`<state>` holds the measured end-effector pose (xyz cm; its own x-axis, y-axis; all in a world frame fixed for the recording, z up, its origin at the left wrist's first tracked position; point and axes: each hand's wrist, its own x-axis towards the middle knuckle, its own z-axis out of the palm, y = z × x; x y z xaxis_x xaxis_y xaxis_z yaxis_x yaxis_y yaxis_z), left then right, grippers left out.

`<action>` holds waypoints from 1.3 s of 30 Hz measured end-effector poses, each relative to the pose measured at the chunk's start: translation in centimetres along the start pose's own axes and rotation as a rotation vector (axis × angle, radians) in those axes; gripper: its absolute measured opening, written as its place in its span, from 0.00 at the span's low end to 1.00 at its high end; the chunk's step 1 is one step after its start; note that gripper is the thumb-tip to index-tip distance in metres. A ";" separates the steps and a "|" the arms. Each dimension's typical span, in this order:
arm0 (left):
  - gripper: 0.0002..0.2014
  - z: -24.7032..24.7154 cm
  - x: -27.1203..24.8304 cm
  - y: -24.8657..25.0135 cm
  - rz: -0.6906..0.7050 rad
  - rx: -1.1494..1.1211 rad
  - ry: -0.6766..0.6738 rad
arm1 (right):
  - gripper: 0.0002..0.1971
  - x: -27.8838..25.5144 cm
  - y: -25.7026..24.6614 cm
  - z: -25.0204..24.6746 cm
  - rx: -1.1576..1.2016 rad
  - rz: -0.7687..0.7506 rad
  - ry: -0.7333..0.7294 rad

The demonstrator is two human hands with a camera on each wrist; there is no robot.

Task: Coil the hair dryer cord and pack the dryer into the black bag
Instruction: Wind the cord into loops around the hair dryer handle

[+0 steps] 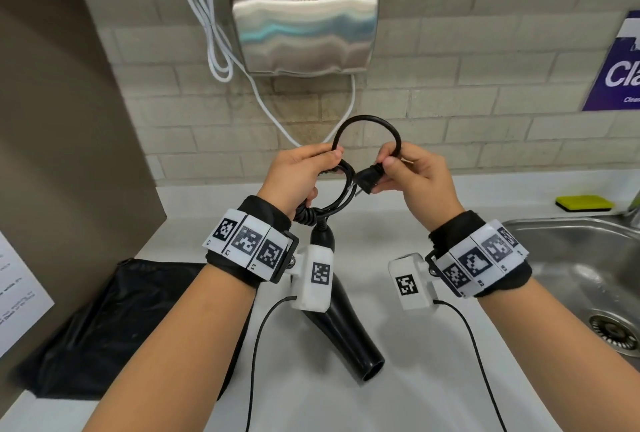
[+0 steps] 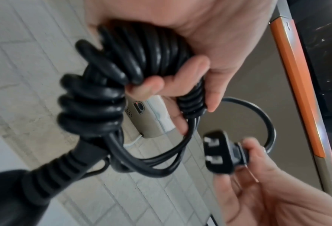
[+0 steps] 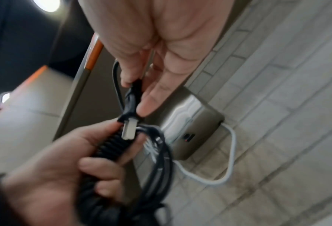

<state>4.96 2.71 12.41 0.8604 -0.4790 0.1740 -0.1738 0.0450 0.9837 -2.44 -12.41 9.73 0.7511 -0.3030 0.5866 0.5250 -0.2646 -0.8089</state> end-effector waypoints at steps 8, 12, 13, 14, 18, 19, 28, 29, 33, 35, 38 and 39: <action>0.06 0.3 -0.5 0.0 0.007 0.013 -0.130 | 0.19 -0.3 2.1 1.6 -0.355 -0.164 0.017; 0.11 0.6 -1.2 0.4 0.053 0.008 -0.265 | 0.18 0.2 3.1 2.4 -0.328 -0.227 0.041; 0.13 0.7 -1.3 0.4 0.063 -0.004 -0.286 | 0.19 0.6 3.2 2.5 -0.319 -0.242 0.011; 0.14 0.7 -1.4 0.4 0.070 -0.014 -0.293 | 0.20 0.9 3.4 2.6 -0.336 -0.247 -0.030; 0.11 0.3 -0.9 0.2 0.046 -0.043 -0.242 | 0.18 1.4 3.6 2.0 -0.425 -0.154 -0.199; 0.10 0.0 -0.7 0.1 0.029 -0.055 -0.232 | 0.17 1.2 3.8 1.5 -0.451 -0.147 -0.221; 0.10 -0.5 -0.1 -0.4 -0.011 -0.004 -0.207 | 0.17 -1.4 6.8 -1.1 -0.714 -0.015 -0.195; 0.09 -0.3 -0.1 -0.3 -0.002 0.015 -0.185 | 0.15 -1.2 6.6 -1.1 -0.751 -0.021 -0.176; 0.06 0.2 0.1 -0.5 0.029 0.044 -0.168 | 0.14 -0.4 5.2 -0.9 -0.814 -0.055 -0.175; 0.06 0.3 0.1 -0.5 0.037 0.053 -0.166 | 0.17 0.0 4.5 -0.8 -0.779 -0.031 -0.183; 0.07 0.3 0.1 -0.5 0.044 0.074 -0.155 | 0.13 0.3 3.6 -1.0 -0.719 -0.018 -0.172; 0.08 0.2 0.2 -0.5 0.052 0.080 -0.146 | 0.12 0.4 3.4 -1.1 -0.723 -0.019 -0.159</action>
<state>5.09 2.39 11.91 0.7715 -0.6003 0.2109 -0.2595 0.0058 0.9657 -0.81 -14.42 7.28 0.8225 -0.1707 0.5425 0.1846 -0.8222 -0.5385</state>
